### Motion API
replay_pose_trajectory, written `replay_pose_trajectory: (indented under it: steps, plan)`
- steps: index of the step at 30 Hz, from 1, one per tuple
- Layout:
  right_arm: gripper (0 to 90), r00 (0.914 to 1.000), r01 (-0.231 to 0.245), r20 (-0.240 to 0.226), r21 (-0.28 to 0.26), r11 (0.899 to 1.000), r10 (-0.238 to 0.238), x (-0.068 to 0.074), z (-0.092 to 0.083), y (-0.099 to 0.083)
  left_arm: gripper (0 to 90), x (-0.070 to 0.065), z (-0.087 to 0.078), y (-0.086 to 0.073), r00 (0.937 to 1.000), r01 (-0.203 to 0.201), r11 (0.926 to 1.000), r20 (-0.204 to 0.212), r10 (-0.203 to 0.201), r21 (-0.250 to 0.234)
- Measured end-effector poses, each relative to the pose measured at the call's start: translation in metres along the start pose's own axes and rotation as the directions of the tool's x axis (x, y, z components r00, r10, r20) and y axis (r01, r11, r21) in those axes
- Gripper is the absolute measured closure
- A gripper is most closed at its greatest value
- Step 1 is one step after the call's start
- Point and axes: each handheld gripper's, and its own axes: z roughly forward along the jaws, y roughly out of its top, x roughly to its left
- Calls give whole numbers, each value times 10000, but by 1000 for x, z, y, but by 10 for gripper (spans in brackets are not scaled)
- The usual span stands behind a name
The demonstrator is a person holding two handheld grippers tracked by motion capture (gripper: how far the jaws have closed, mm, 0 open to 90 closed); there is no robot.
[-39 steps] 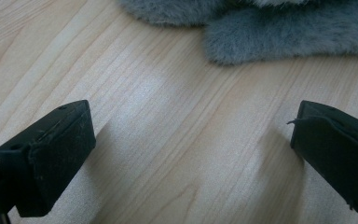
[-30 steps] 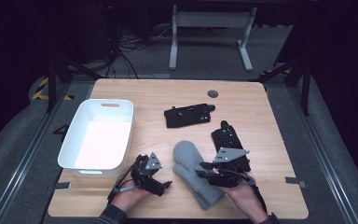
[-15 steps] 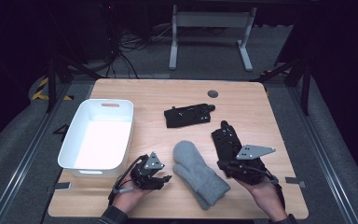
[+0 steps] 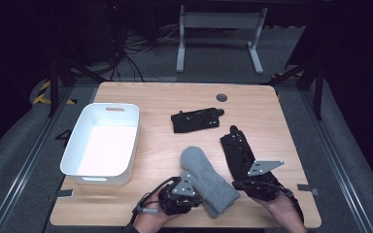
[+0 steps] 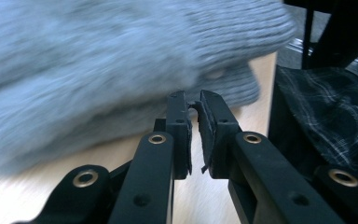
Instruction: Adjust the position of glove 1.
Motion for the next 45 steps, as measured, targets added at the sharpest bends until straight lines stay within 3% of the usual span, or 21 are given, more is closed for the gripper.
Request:
replay_pose_trajectory:
  steps: [5, 11, 16, 20, 24, 30, 36, 42, 45]
  plan:
    - [900, 9996, 165, -227, 11, 9999, -165, 4, 1, 2, 827, -1, 3, 3, 10000, 69, 9998, -27, -69, -190]
    - [900, 9988, 230, -434, -322, 9992, -244, 7, -4, 4, 829, 2, -8, 4, 10000, 86, 9981, -12, -86, -615]
    - [900, 9967, 572, -573, -163, 9982, -580, 13, 0, 6, 812, 0, -12, -2, 9996, 17, 9999, 277, -13, -155]
    - [900, 9979, 470, -447, -39, 9989, -472, 10, 1, 4, 779, 1, -15, -5, 9996, -69, 9997, 269, 63, 246]
    - [900, 9989, 267, -365, -389, 9989, -281, 7, -8, 3, 850, 10, -31, -6, 9996, 275, 9995, -110, -273, 176]
    - [900, 9990, 149, -407, -251, 9996, -159, 10, -13, -9, 878, 31, -49, 1, 9931, 790, 9963, -848, -816, -337]
    - [900, 9977, 202, -650, 71, 9998, -197, 18, -14, -21, 877, 51, -57, 17, 9868, 826, 9936, -1328, -924, -776]
    - [900, 9942, 353, -1028, 209, 9992, -330, 31, -13, -29, 878, 67, -49, 36, 9871, 691, 9941, -1382, -803, -838]
    - [900, 9896, 517, -1362, 288, 9982, -473, 38, -9, -30, 878, 73, -32, 47, 9902, 493, 9967, -1276, -572, -637]
